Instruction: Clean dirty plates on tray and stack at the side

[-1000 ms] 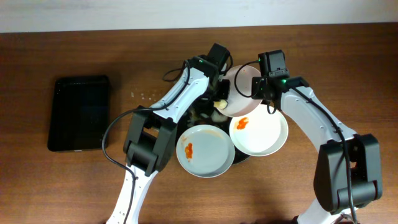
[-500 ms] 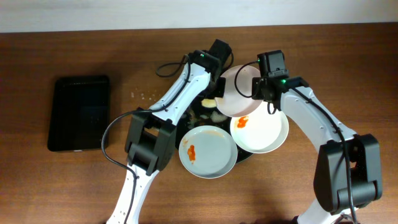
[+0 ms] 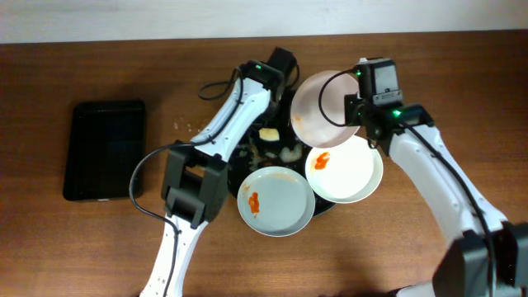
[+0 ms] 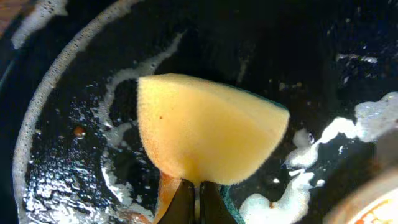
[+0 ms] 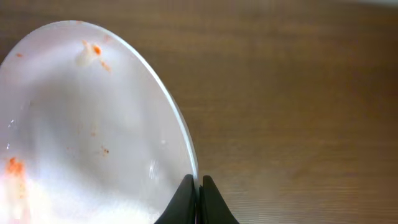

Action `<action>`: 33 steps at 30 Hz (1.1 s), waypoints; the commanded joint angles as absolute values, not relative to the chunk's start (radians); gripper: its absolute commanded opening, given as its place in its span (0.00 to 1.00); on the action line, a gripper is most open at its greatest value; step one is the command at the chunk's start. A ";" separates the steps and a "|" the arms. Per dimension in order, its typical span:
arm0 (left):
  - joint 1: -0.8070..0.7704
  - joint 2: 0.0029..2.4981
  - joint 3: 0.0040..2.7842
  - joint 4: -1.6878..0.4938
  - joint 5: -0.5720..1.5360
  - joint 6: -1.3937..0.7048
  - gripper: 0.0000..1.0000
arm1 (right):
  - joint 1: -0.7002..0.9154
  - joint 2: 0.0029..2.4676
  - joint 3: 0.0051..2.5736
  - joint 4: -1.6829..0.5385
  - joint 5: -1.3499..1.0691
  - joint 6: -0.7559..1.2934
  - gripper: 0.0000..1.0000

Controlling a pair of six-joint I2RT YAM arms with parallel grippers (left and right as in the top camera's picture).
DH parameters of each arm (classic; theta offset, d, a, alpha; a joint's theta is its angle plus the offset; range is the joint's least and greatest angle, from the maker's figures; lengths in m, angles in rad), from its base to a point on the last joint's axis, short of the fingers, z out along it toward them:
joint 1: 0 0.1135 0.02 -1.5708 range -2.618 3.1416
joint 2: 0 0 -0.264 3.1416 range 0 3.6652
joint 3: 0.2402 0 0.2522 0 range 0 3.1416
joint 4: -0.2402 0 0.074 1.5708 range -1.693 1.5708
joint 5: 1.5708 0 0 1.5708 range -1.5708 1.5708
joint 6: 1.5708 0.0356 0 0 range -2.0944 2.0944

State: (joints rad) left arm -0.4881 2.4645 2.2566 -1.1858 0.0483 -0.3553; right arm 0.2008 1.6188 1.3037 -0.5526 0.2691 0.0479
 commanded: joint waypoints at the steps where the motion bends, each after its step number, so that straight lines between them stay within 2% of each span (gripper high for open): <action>1: -0.417 2.387 2.281 -1.191 0.197 -0.317 0.00 | 0.249 1.555 1.328 -0.565 0.432 -0.115 0.04; 10: -0.329 2.386 2.280 -1.201 0.319 -0.229 0.00 | 0.452 1.551 1.328 -0.471 0.722 -0.373 0.04; 16: -0.329 2.386 2.280 -1.209 0.319 -0.229 0.00 | 0.505 1.559 1.328 -0.414 0.767 -0.440 0.04; 27: -0.329 2.386 2.280 -1.209 0.319 -0.229 0.00 | 0.505 1.565 1.328 -0.385 0.809 -0.464 0.04; 30: -0.329 2.386 2.280 -1.208 0.332 -0.229 0.00 | 0.505 1.565 1.328 -0.405 0.807 -0.379 0.04; 33: -0.329 2.386 2.280 -1.180 0.461 -0.191 0.00 | 0.504 1.569 1.328 -0.459 0.796 -0.278 0.04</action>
State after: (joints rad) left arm -0.3286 2.4386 2.2574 -1.2041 0.3252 -0.2459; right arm 0.4980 1.5700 1.3056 -0.4301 0.7769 -0.3969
